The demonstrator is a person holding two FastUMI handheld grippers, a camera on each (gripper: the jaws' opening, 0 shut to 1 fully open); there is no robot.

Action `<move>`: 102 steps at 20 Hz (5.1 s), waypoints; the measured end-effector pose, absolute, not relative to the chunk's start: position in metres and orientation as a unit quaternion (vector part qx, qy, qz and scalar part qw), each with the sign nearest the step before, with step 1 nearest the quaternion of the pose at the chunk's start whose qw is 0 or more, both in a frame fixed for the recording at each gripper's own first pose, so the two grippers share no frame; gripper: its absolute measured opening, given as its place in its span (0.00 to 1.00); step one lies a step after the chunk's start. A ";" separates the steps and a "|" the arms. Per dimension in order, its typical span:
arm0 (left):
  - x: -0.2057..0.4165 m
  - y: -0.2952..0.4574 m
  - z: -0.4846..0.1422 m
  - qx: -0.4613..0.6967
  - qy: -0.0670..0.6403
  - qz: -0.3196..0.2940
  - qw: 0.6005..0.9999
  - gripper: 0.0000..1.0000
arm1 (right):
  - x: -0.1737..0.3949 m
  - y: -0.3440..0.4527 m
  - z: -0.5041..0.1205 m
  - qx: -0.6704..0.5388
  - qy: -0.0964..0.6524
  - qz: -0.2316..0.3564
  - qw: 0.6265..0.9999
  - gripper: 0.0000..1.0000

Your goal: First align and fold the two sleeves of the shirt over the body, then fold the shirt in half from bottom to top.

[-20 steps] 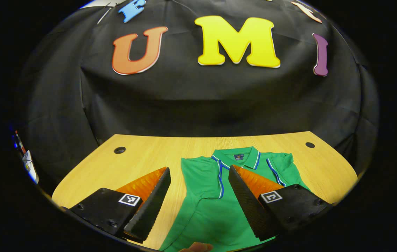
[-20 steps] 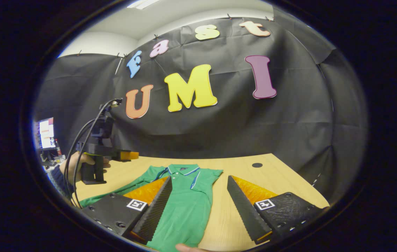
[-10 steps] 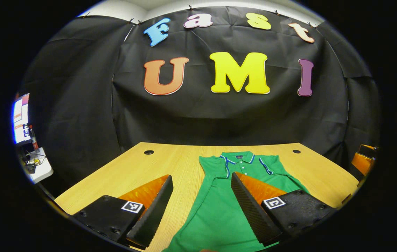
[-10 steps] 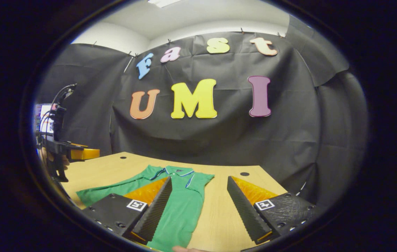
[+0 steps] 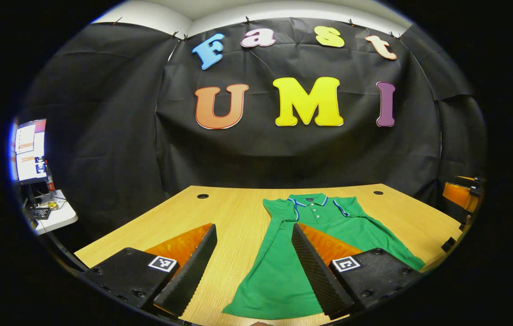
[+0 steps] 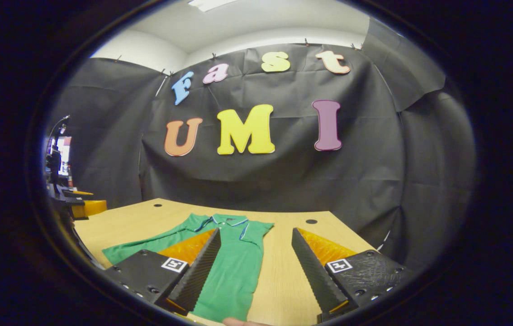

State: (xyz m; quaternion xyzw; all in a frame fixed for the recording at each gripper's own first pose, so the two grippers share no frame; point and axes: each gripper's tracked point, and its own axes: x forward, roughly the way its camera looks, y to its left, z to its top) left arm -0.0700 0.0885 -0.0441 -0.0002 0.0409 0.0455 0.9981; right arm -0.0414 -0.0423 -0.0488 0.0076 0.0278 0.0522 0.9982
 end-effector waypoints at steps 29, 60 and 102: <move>-0.069 0.088 -0.212 -0.012 0.193 0.027 0.981 1.00 | -0.094 -0.003 -0.247 0.013 0.232 0.077 0.970 0.92; 0.041 0.074 -0.074 -0.001 0.078 0.004 0.997 0.11 | 0.047 0.012 -0.101 0.023 0.085 0.128 0.988 0.00; 0.416 0.070 -0.097 0.037 0.012 0.014 0.999 0.73 | 0.457 -0.051 -0.142 -0.015 0.012 -0.067 0.998 0.95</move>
